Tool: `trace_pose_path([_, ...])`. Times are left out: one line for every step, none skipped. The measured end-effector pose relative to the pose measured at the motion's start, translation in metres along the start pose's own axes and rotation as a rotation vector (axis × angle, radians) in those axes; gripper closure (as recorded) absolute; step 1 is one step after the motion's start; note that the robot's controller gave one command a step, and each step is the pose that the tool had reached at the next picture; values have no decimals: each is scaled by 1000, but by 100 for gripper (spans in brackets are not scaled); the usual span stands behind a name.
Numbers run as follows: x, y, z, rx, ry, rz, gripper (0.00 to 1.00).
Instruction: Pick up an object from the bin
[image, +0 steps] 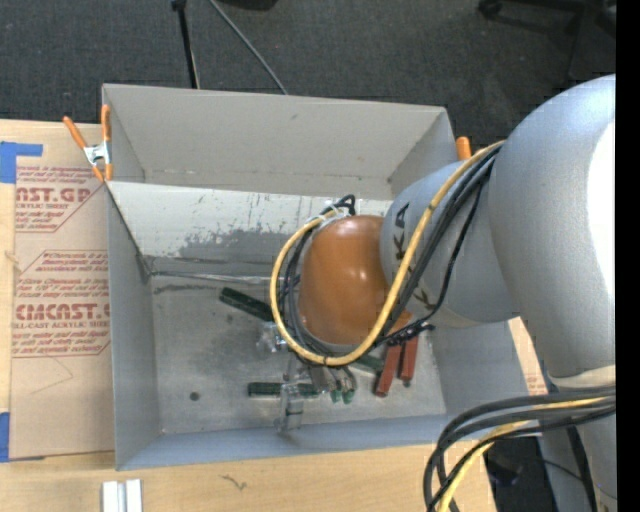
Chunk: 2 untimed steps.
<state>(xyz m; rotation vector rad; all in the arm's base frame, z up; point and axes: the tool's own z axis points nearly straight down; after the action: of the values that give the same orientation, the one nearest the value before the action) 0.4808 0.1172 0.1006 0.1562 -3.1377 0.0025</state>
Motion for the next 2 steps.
trace_pose_path([1,-16,-35,-2,-2,108,0])
trace_pose_path([1,-6,33,-4,-6,112,0])
